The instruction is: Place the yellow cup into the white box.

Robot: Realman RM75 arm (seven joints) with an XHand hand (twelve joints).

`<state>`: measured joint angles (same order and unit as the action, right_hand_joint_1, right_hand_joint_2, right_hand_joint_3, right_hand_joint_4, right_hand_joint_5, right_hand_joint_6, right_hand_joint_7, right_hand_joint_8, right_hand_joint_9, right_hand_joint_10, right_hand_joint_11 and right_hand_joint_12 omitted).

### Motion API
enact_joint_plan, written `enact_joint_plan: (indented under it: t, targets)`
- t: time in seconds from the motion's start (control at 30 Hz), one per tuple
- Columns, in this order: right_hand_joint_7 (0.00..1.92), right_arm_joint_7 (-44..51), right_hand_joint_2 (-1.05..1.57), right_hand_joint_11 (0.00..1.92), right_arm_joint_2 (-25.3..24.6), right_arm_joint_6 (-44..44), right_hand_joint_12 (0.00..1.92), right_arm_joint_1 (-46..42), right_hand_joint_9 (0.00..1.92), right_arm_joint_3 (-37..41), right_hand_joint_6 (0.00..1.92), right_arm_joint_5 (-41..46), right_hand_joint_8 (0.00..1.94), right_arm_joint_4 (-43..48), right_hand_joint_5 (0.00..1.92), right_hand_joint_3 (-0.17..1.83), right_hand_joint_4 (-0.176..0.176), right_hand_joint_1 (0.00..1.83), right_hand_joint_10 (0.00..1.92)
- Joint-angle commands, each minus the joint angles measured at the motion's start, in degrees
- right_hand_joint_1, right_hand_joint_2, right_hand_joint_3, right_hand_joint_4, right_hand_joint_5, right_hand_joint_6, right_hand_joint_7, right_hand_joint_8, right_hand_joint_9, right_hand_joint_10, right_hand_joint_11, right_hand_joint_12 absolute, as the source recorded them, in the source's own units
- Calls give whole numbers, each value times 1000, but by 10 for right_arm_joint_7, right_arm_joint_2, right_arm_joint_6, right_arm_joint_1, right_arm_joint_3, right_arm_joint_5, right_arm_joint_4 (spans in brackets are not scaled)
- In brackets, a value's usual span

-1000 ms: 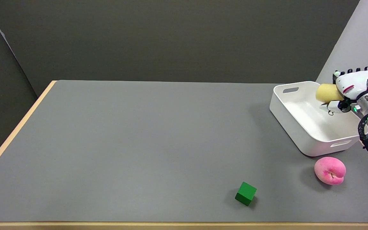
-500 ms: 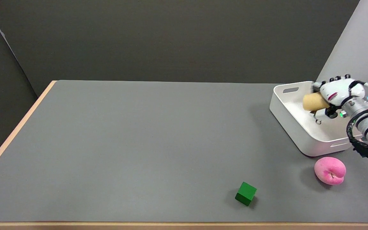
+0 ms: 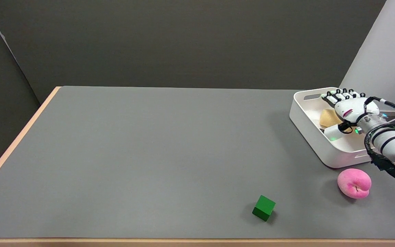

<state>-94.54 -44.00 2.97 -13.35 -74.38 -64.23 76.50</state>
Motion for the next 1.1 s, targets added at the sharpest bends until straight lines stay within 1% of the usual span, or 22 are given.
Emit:
enact_joint_plan:
  t: [0.03,0.1,0.2,0.27,0.3,0.33,0.37,0.4,0.47,0.5,0.53,0.6,0.67,0.73,0.77,0.8,0.83,0.9,0.97,1.03,1.07,1.1]
  targets:
    - [-1,5,483,-1,5,31,849,36,-1,-17,150,-35,84,58,20,904,69,409,288]
    - [-1,2,483,-1,6,39,848,47,-1,-15,155,-80,93,89,19,904,71,412,293]
    - [5,0,559,-1,8,54,811,61,-1,-14,239,-139,161,140,4,877,65,525,295]
    - [33,0,554,-1,10,68,819,68,-1,-12,226,-168,154,172,28,942,62,584,324]
    - [37,0,562,-1,11,73,812,72,-1,-10,238,-177,167,189,30,941,58,596,336]
    - [40,0,572,-1,12,80,802,74,-1,-9,261,-184,201,204,31,953,53,639,356]
    - [45,0,593,-1,13,94,783,76,-1,-9,313,-194,286,228,28,992,48,754,400]
    - [69,-2,611,-1,13,106,801,77,9,-9,349,-201,329,245,37,1009,46,781,456]
    - [172,-12,648,-1,13,140,928,78,60,-16,381,-219,316,276,85,988,49,633,607]
    - [197,-25,673,-1,13,158,929,81,98,-26,357,-239,293,280,104,954,49,629,620]
    - [224,-59,699,-1,16,184,935,94,140,-53,335,-276,274,280,125,923,49,624,637]
    - [285,-102,715,-1,19,215,1040,123,250,-102,414,-305,364,279,165,993,46,576,724]
    - [337,-111,750,20,17,228,1067,159,305,-149,514,-310,404,276,230,990,46,559,763]
    - [477,-111,806,107,9,221,1131,189,421,-183,776,-304,549,269,308,962,53,575,877]
    - [513,-112,820,129,3,219,1147,201,450,-201,844,-295,589,264,328,955,56,580,906]
    - [522,-116,823,133,-3,218,1151,215,455,-221,858,-283,601,258,333,954,57,580,912]
    - [550,-126,916,153,-15,220,1177,238,475,-253,1040,-261,660,245,381,799,84,620,946]
    - [636,-148,1230,228,-37,227,1272,267,544,-296,1643,-227,852,224,546,268,176,766,1061]
    - [719,-186,1156,347,-73,237,1386,291,640,-337,1583,-187,1000,193,614,347,176,817,1174]
    - [811,-215,1089,455,-103,240,1520,298,720,-351,1569,-153,1177,178,654,449,172,844,1256]
    - [830,-224,1088,470,-115,240,1569,299,753,-353,1603,-137,1159,171,643,482,134,850,1247]
    - [848,-234,1083,480,-131,240,1620,300,783,-355,1630,-111,1149,164,637,514,105,855,1244]
